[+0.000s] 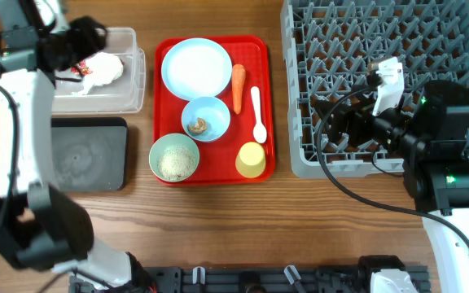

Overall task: Sort waste into correct bins and load items into the dishwasher rack
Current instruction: 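Grasp the blue bowl with the mushroom using the left gripper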

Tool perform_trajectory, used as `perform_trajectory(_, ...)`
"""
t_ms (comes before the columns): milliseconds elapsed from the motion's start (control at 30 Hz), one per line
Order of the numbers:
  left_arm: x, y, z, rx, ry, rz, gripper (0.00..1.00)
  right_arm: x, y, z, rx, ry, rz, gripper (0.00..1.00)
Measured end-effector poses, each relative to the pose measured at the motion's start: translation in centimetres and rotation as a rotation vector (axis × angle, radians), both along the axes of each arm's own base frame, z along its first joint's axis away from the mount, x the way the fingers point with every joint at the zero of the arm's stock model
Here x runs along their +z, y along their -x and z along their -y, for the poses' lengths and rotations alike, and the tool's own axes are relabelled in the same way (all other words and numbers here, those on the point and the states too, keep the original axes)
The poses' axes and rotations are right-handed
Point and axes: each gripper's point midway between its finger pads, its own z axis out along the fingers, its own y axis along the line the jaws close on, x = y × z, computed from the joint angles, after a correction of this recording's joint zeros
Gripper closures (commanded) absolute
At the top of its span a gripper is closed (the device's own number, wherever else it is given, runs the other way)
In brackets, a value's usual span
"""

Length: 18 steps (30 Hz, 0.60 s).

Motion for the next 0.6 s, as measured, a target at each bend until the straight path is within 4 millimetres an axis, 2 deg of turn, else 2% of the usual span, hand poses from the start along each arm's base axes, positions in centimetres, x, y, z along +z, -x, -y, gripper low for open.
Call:
perform_trajectory(100,1.2,3.4,5.9,-0.152,0.0,-0.05,0.21,0.0,0.0,0.0,-0.001,-0.001,-0.001,0.0)
perform_trajectory(200,0.5,6.6,11.2,-0.293,-0.003,-0.14,0.23,0.0,0.0,0.0,-0.001,-0.001,0.001,0.0)
perform_trajectory(300,-1.1,8.6,13.7,-0.334,-0.009,-0.239,0.23,0.1,-0.1,0.0,-0.001,-0.001,0.004,0.01)
perform_trajectory(600,-3.5,10.1,20.4,-0.384,-0.092,-0.25,0.25,-0.7,0.0,0.7,-0.038,0.025,-0.026,0.02)
